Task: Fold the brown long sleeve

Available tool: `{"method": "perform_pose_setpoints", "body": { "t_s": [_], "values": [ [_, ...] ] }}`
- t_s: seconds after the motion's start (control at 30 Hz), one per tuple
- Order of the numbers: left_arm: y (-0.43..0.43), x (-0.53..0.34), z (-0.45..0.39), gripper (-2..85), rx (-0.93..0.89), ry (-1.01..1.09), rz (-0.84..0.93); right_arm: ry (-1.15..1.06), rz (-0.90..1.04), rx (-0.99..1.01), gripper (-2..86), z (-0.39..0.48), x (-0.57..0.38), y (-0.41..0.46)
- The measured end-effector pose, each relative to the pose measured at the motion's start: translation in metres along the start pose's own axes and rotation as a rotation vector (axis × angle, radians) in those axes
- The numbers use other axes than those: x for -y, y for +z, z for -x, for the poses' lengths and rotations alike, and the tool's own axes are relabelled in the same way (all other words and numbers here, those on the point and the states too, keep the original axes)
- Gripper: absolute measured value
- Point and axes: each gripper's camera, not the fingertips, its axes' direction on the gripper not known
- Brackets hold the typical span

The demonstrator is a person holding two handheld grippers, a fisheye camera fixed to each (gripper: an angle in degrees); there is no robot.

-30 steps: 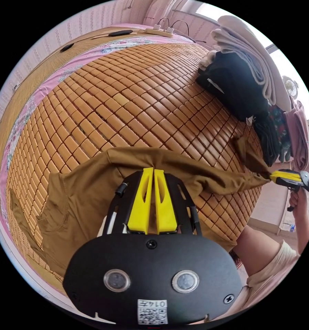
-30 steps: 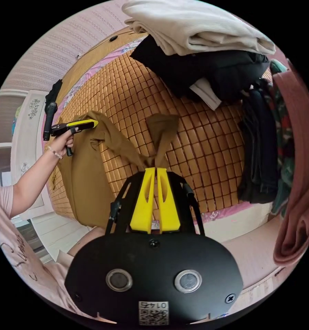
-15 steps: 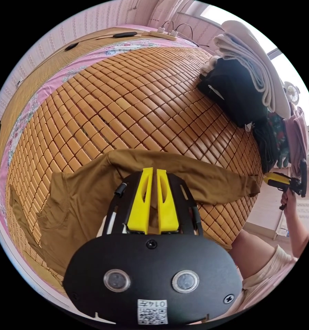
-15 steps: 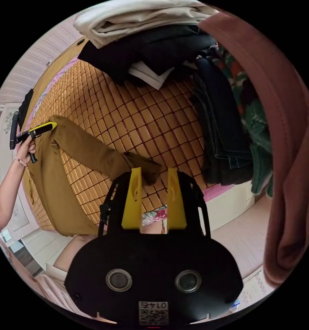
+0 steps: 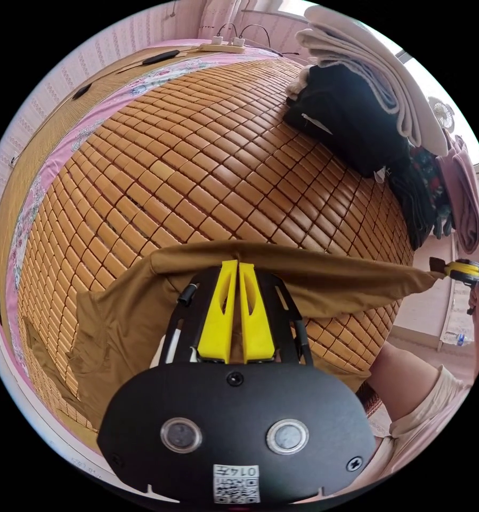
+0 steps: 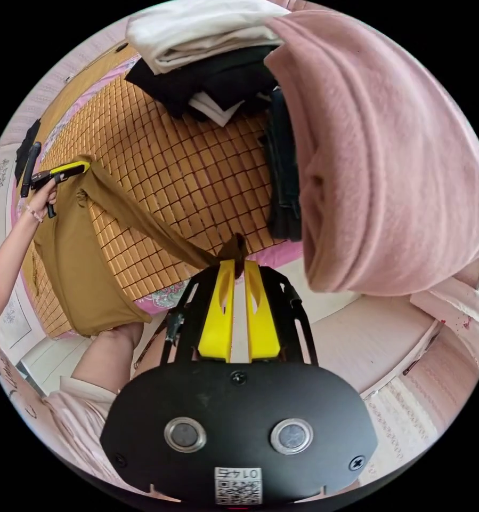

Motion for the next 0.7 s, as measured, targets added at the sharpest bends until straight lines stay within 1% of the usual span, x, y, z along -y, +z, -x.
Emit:
{"method": "perform_pose_setpoints", "body": {
  "t_s": [0.07, 0.1, 0.17, 0.33, 0.4, 0.47, 0.53, 0.6, 0.63, 0.7],
  "values": [
    [0.001, 0.003, -0.001, -1.0, 0.011, -0.007, 0.005, 0.004, -0.040, -0.062, 5.2, -0.001, 0.008, 0.005],
    [0.002, 0.005, -0.002, -1.0, 0.016, -0.011, 0.009, 0.000, -0.031, -0.062, 5.6, 0.000, 0.009, 0.010],
    [0.002, 0.007, -0.002, -1.0, 0.018, -0.013, 0.009, -0.014, 0.006, -0.030, 10.2, 0.005, 0.009, 0.029],
    [0.003, 0.009, -0.004, -1.0, 0.012, -0.010, -0.001, -0.034, 0.004, -0.006, 11.6, 0.012, 0.009, 0.056],
    [0.004, 0.009, -0.004, -1.0, 0.006, -0.021, -0.007, -0.046, -0.022, -0.036, 11.1, 0.018, 0.016, 0.066],
    [0.004, 0.009, -0.005, -1.0, 0.004, -0.031, -0.008, -0.058, -0.008, -0.071, 10.5, 0.024, 0.029, 0.087],
    [0.005, 0.009, -0.006, -1.0, 0.003, -0.036, -0.008, -0.056, -0.020, -0.053, 9.6, 0.021, 0.032, 0.092],
    [0.005, 0.009, -0.007, -1.0, 0.004, -0.030, -0.012, -0.039, -0.010, -0.025, 6.6, 0.015, 0.028, 0.089],
    [0.005, 0.008, -0.007, -1.0, 0.004, -0.028, -0.014, -0.044, -0.024, -0.023, 2.7, 0.012, 0.019, 0.082],
    [0.005, 0.006, -0.008, -1.0, -0.006, -0.026, -0.014, -0.079, 0.010, -0.006, 1.8, 0.008, 0.004, 0.071]
  ]
}}
